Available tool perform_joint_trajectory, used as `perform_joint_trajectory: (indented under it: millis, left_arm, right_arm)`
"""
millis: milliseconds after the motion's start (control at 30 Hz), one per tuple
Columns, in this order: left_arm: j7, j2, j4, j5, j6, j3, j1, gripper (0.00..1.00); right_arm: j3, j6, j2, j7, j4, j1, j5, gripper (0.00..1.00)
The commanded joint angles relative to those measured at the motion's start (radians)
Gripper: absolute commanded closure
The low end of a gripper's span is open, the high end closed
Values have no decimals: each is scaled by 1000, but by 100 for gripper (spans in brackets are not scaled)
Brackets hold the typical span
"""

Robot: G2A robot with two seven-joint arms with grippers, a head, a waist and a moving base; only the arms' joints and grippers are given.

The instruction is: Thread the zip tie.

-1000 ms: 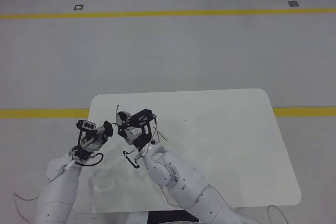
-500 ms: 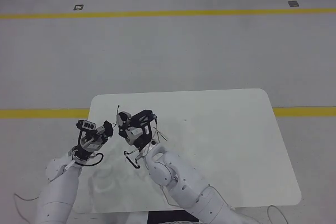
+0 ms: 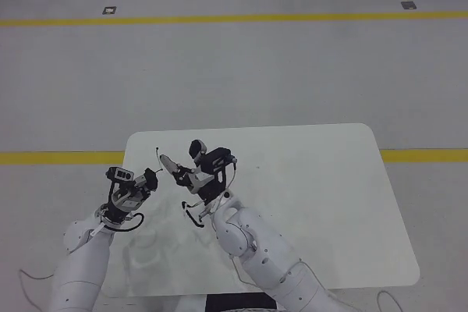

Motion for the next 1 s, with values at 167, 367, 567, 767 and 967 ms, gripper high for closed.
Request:
perform_joint_trajectory:
  millis: [167,367,567,767,967]
  left_arm:
    - [7,0,-1,1,2,1,0,100]
    - [54,5,-35,-13,55,9,12,100]
    - [45,11,-48,-120,209,1,19,100]
    - [38,20,-70,-177,367,0,30,100]
    - [57,29,-105,-165,426,-4,29,100]
  right_arm:
    - [10,0,4,-7,-7,-5,-22,0]
    - [10,0,4,-7,-7,-5,-22,0]
    - [10,6,29,-46,-2,11,-309,0]
    - [2,24,52,-106,18,32,-471,0]
    - [-64,118,82,-111,71,102,-471,0]
